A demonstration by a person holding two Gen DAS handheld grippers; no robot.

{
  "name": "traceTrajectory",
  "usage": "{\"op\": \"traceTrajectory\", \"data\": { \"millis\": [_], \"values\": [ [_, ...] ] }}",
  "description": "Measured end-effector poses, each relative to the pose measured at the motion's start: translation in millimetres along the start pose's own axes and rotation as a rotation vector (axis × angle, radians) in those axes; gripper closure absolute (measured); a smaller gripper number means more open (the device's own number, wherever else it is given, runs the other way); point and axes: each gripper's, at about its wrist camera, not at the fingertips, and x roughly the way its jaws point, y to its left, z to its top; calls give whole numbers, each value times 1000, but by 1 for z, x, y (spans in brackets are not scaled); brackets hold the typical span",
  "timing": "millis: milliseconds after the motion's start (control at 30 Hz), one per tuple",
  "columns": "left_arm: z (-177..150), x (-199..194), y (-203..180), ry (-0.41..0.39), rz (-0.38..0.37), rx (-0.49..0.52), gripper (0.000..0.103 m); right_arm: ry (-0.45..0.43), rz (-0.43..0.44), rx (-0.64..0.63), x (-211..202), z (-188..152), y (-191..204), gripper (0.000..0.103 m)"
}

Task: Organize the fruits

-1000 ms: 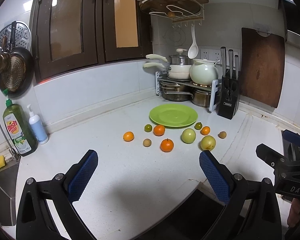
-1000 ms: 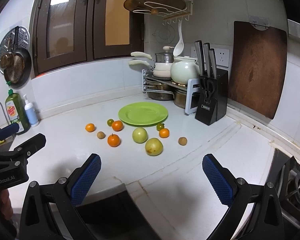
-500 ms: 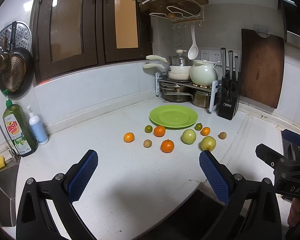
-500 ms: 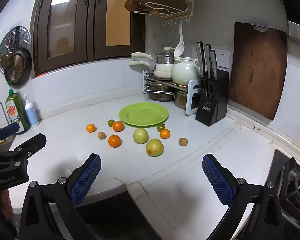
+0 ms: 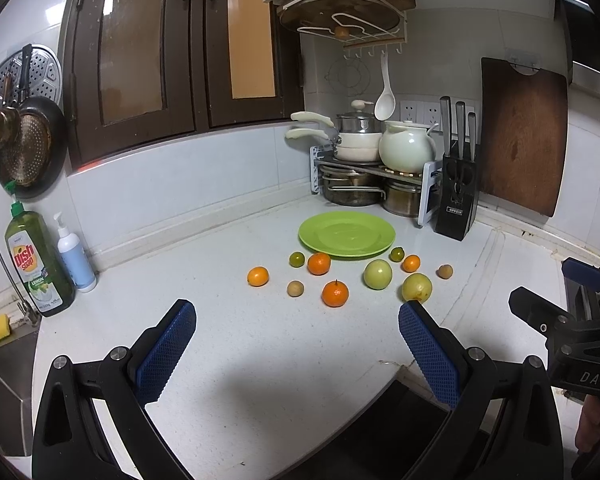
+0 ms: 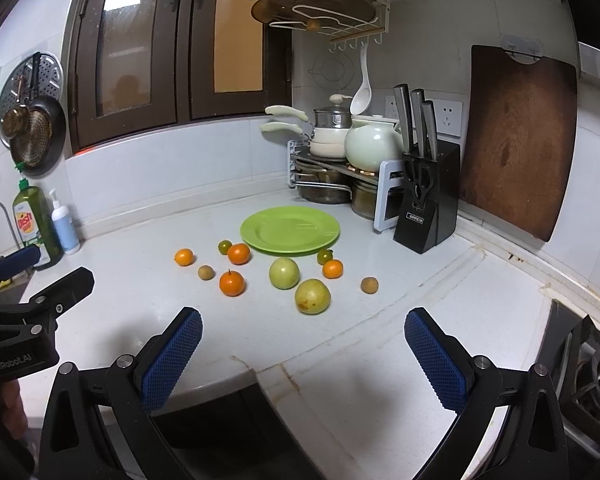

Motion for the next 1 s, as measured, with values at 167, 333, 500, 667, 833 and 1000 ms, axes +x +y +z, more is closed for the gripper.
{"op": "traceTrajectory", "data": {
  "millis": [167, 333, 500, 667, 833, 1000],
  "values": [
    [0, 2, -1, 4, -3, 3, 0, 5, 2, -1, 2, 0, 1, 1],
    [-1, 7, 0, 14, -10, 4, 0, 13, 3, 2, 5, 0, 2, 1],
    [-1, 15, 3, 28, -17, 5, 0, 25, 7, 4, 12, 1, 1, 1],
    [1, 30, 6, 43, -20, 10, 0, 39, 8, 3, 24, 4, 3, 1],
    [2, 51, 8, 59, -35, 26, 0, 64, 1, 13, 43, 7, 2, 1],
    [6, 78, 5, 71, -57, 59, 0, 102, -5, 31, 69, 11, -1, 1]
  ]
}}
